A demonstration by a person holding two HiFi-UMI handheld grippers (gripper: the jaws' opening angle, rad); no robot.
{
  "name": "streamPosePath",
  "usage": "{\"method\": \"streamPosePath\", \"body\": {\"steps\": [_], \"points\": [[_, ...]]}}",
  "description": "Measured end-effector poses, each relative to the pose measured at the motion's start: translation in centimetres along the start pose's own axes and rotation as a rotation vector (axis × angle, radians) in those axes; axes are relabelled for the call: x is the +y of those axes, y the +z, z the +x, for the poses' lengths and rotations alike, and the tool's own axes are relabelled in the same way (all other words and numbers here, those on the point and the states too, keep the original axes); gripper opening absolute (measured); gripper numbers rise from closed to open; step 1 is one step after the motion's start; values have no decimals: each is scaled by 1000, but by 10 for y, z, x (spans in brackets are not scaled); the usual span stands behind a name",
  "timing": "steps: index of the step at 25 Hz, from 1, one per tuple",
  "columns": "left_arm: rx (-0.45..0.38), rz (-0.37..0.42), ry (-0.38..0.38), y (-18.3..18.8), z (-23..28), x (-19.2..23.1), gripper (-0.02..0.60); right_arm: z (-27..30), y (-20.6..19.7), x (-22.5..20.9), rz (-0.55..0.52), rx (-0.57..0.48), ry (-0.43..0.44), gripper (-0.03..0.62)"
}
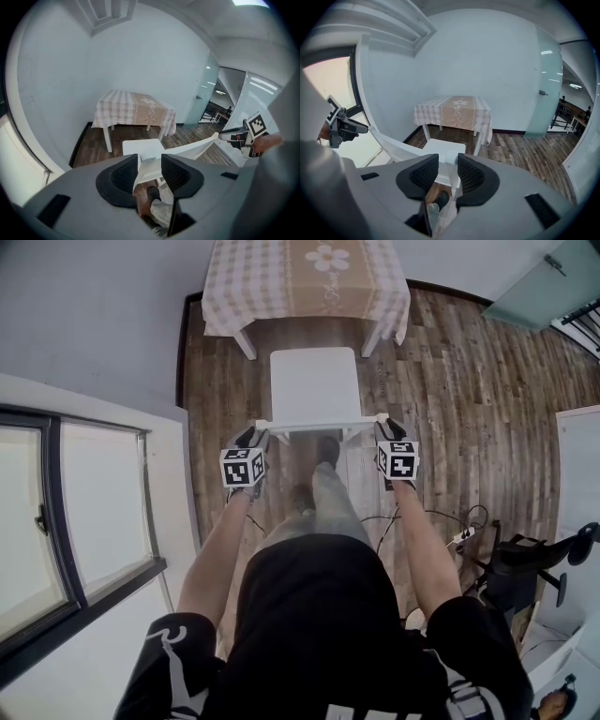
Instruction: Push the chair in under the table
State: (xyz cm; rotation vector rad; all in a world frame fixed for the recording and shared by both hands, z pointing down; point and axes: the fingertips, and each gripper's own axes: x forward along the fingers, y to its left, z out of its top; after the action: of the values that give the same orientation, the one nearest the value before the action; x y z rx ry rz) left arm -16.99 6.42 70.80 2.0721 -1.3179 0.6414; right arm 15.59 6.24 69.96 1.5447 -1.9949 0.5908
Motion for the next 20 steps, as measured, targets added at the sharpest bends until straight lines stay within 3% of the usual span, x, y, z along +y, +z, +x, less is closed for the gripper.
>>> {"method": "streamPosePath", "body": {"steps": [10, 20], "points": [[32, 32, 18, -3, 15, 2, 166, 1, 0, 0, -62, 13, -46, 161], [54, 55, 37, -2, 20, 4, 161, 13, -15, -13, 3, 62, -39, 170]]}}
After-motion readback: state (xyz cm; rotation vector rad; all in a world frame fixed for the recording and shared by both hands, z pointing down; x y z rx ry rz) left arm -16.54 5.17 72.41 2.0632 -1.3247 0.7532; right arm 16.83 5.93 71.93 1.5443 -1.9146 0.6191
